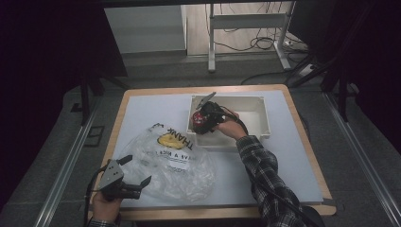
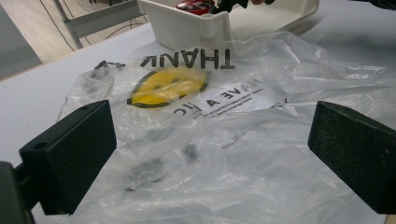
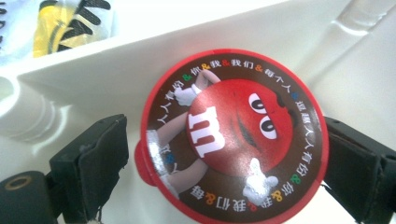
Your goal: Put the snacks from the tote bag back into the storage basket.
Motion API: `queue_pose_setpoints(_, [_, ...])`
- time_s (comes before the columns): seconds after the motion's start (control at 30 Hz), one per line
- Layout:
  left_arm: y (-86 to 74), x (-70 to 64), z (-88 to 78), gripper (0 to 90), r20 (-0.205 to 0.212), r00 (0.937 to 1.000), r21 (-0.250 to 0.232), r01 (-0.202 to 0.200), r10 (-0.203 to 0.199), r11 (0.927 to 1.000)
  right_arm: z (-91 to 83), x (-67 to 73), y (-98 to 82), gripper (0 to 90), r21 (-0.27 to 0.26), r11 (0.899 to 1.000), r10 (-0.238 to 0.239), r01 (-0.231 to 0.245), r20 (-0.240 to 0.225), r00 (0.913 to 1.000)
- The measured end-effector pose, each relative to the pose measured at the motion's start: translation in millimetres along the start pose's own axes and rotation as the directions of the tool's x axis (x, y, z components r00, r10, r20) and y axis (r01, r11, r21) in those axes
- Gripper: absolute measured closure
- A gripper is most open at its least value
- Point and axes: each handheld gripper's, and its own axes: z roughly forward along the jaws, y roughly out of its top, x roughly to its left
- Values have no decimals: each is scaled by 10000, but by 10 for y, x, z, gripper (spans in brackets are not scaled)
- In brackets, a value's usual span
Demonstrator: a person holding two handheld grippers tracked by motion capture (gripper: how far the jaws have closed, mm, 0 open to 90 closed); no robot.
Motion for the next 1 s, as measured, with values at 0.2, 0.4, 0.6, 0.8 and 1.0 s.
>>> queue_pose_setpoints(0.2, [1, -1, 0, 10, 0, 10000, -6, -14, 14, 10000, -50, 17, 2, 75, -242, 9997, 42, -41, 56, 10000])
queue_pose_setpoints(0.4, [1, -2, 2, 10, -6, 10000, 16, -23, 23, 10000, -91, 26, -18, 71, -450, 9990, 51, -48, 63, 10000])
queue_pose_setpoints(0.6, [1, -2, 1, 10, -13, 10000, 6, -26, 26, 10000, -129, 43, -32, 68, -600, 9982, 87, -83, 69, 9999])
queue_pose_setpoints(0.8, [1, -4, 2, 10, -9, 10000, 19, -30, 30, 10000, -185, 67, -32, 67, -741, 9972, 69, -63, 70, 10000])
queue_pose_setpoints(1.0, [1, -5, 4, 10, -21, 10000, 17, -27, 27, 10000, -240, 75, -47, 66, -953, 9953, 157, -152, 48, 9999])
